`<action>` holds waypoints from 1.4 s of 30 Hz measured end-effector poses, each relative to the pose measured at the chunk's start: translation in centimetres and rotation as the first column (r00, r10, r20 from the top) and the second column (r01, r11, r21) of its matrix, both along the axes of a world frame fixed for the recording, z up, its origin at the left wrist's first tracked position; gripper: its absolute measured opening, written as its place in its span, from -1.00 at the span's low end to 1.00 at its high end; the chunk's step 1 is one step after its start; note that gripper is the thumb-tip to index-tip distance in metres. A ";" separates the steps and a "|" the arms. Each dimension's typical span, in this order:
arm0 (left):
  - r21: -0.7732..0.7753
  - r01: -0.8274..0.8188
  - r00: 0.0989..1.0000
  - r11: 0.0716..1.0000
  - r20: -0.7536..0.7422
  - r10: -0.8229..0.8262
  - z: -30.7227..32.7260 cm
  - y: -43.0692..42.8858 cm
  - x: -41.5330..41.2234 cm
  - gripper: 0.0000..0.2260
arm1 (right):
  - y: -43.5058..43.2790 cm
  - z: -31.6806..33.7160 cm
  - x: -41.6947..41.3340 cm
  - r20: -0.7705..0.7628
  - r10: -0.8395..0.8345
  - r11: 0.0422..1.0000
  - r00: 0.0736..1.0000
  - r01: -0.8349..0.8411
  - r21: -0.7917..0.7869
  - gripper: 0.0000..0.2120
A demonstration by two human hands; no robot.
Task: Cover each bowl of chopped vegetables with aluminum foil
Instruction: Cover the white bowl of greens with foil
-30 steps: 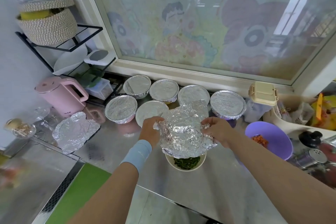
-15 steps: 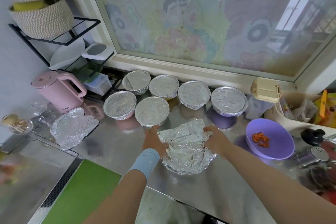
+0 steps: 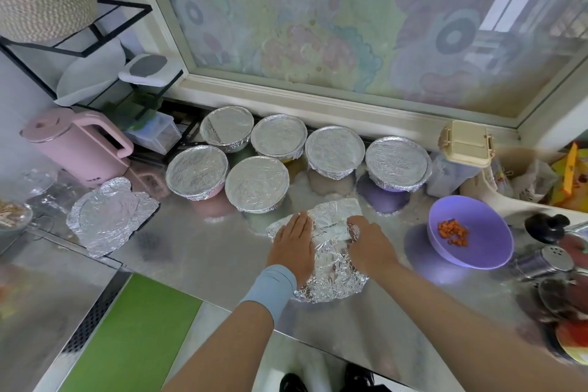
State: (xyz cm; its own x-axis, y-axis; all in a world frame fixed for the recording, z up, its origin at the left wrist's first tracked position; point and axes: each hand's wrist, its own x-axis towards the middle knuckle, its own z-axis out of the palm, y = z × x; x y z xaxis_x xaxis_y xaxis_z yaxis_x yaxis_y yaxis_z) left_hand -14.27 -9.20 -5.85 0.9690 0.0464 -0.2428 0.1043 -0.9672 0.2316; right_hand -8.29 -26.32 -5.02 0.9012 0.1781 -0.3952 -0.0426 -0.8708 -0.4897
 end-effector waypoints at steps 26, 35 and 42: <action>0.079 0.060 0.998 0.995 0.025 -0.062 -2.7 0.4 -0.6 -0.25 | -1.9 -3.6 -0.4 -0.176 -0.317 0.860 0.932 0.361 0.360 -0.73; 0.022 0.033 0.993 0.999 0.115 -0.035 -3.0 0.3 -0.8 -0.29 | 2.0 -1.8 -0.8 0.308 0.188 0.971 0.933 -0.224 0.085 -0.49; -0.279 -0.108 0.964 0.954 0.205 0.169 -3.0 0.5 -0.6 -0.38 | 2.1 -3.1 -1.0 0.246 0.079 0.973 0.966 -0.129 0.193 -0.48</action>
